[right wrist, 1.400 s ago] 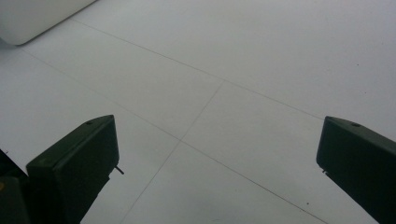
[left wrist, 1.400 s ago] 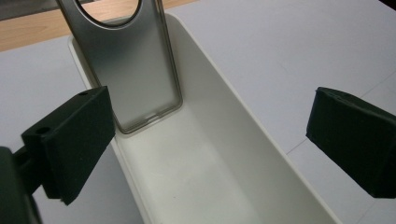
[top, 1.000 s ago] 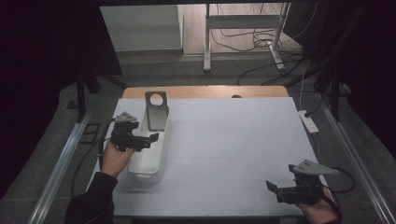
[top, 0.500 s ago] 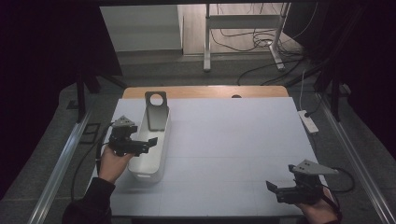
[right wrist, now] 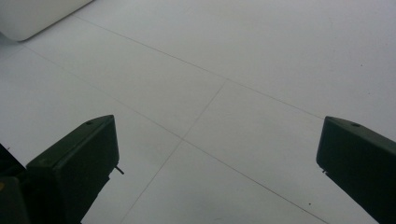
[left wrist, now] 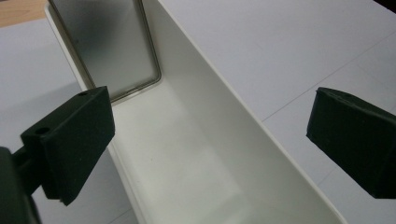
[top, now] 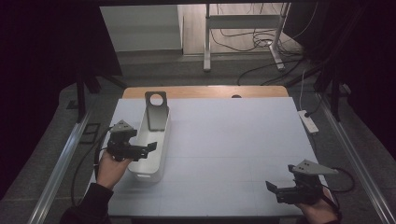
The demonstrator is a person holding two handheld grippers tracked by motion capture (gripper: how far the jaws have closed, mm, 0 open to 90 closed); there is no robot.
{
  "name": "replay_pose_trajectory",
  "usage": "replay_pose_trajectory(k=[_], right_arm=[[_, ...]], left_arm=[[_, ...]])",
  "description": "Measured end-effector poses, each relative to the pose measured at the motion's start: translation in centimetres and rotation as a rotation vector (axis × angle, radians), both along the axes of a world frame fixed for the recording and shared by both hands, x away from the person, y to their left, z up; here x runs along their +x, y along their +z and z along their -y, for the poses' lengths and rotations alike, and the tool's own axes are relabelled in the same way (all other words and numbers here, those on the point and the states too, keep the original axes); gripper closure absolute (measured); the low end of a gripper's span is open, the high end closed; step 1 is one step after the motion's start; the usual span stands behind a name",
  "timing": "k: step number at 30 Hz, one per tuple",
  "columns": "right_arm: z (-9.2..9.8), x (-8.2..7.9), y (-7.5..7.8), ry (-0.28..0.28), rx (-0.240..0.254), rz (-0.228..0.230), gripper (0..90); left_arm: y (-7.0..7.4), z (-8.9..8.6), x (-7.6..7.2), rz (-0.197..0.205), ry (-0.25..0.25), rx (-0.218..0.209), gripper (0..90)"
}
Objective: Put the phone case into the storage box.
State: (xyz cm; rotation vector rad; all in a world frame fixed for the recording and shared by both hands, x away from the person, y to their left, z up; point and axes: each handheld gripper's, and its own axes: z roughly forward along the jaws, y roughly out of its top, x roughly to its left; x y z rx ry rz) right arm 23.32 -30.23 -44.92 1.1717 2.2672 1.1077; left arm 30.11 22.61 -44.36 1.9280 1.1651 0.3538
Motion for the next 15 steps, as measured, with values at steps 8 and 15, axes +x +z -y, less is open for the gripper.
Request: replay_pose_trajectory(k=[8,15], right_arm=[[0.0,0.0,0.0,0.001,-0.001,-0.001,0.0],[0.0,0.0,0.0,0.002,-0.002,-0.001,0.0]], left_arm=[[0.2,-0.1,-0.8,0.005,-0.004,-0.013,1.9],[0.1,-0.2,-1.5,0.006,-0.006,-0.015,1.9]])
